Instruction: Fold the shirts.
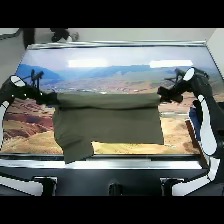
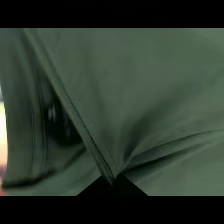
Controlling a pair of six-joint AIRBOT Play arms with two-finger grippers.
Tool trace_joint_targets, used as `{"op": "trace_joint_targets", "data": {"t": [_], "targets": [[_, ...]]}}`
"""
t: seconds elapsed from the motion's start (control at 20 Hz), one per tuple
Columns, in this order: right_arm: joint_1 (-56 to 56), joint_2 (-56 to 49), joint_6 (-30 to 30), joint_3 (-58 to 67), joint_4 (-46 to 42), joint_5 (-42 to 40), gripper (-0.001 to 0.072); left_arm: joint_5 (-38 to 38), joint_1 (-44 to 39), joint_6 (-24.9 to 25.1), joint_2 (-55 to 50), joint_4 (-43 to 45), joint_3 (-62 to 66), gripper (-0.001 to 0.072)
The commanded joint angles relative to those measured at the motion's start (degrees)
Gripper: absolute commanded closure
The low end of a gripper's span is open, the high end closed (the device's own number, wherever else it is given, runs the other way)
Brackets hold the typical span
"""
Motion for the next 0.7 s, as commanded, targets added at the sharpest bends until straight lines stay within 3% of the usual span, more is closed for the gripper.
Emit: {"op": "trace_joint_targets", "data": {"t": [0.0, 0.15, 0.2, 0.25, 0.3, 0.5, 0.65], "targets": [[0.07, -0.44, -1.05, -4.50, -1.36, 7.21, 0.0671, -8.28, 0.46, -1.20, -0.02, 3.30, -5.99, 0.0674], [0.04, -1.05, -1.01, -4.57, -1.36, 6.16, 0.0670, -8.28, 0.50, -1.62, -0.39, 2.91, -6.95, 0.0670], [0.04, -0.92, 0.17, -4.33, -0.87, 5.31, 0.0580, -8.66, 0.57, -1.64, -0.35, 2.10, -6.16, 0.0547], [-0.02, -0.48, 1.01, -3.67, 0.20, 6.08, 0.0360, -9.88, 0.76, -2.38, -0.07, 1.73, -4.74, 0.0280], [-0.02, 0.33, -0.07, -2.64, 0.83, 8.13, 0.0227, -11.61, 1.29, -2.95, 0.44, 1.73, -3.10, 0.0185], [-4.02, 5.05, -3.48, -2.40, 0.74, 18.86, 0.0203, -15.13, 5.33, -2.58, 7.98, 1.73, -7.19, 0.0187], [-7.06, 10.56, -4.04, -10.21, 0.33, 17.53, 0.0205, -10.05, 8.13, 0.85, 18.60, 0.72, -26.60, 0.0188]]}}
